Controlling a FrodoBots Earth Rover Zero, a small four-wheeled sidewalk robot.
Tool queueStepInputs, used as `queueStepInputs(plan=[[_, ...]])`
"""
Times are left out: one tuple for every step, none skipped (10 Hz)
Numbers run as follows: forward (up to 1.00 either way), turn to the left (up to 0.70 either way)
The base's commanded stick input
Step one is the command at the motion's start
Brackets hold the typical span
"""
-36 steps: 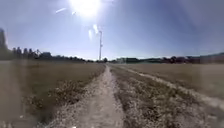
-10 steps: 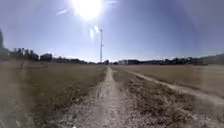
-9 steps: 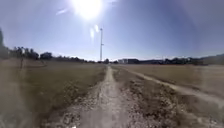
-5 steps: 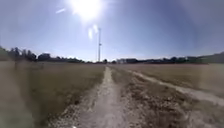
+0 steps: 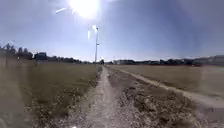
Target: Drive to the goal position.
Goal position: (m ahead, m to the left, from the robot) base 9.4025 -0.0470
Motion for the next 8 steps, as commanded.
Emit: queueStepInputs(plan=[[0.85,-0.25],[0.85,-0.04],[0.85,-0.09],[0.85,-0.20],[0.85,-0.24],[0.85,-0.21],[0.85,-0.19],[0.85,-0.16]])
